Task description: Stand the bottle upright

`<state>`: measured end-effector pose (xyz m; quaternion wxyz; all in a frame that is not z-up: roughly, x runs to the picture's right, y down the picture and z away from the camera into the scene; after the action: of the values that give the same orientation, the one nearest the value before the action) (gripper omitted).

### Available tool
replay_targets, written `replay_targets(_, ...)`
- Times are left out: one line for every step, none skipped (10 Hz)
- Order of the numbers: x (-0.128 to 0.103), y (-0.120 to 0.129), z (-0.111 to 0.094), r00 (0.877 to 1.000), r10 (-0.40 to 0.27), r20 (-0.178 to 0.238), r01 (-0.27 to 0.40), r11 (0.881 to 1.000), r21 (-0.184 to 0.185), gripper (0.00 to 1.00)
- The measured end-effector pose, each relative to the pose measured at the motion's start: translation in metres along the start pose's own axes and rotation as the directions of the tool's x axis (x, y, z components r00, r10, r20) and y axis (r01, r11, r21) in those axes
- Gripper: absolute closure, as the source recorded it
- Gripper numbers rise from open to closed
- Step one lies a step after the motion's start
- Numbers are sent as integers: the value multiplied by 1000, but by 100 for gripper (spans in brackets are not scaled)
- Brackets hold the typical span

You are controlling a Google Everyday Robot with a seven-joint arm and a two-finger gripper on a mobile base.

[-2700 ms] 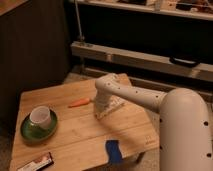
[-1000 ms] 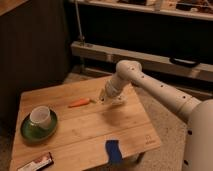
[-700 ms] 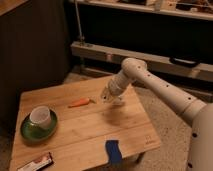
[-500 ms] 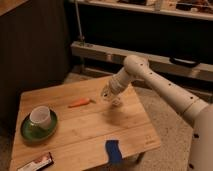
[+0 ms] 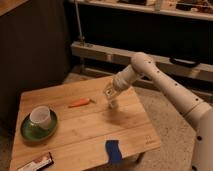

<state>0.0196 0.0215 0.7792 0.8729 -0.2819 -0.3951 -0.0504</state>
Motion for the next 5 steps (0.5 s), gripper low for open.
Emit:
replay_targets(0,-1,-8,1000,16,26,-16,1000,3,70)
replay_targets(-2,-2,-13,999,24,42,-24,1000,3,70)
replay_targets(-4,-3,-20,998,29,54,-30,1000,2,70)
replay_targets(-6,-5,-26,997,39,63,-39,999,-1,70)
replay_targets(-6,-6,-32,996,52,72,-52,999,-8,70)
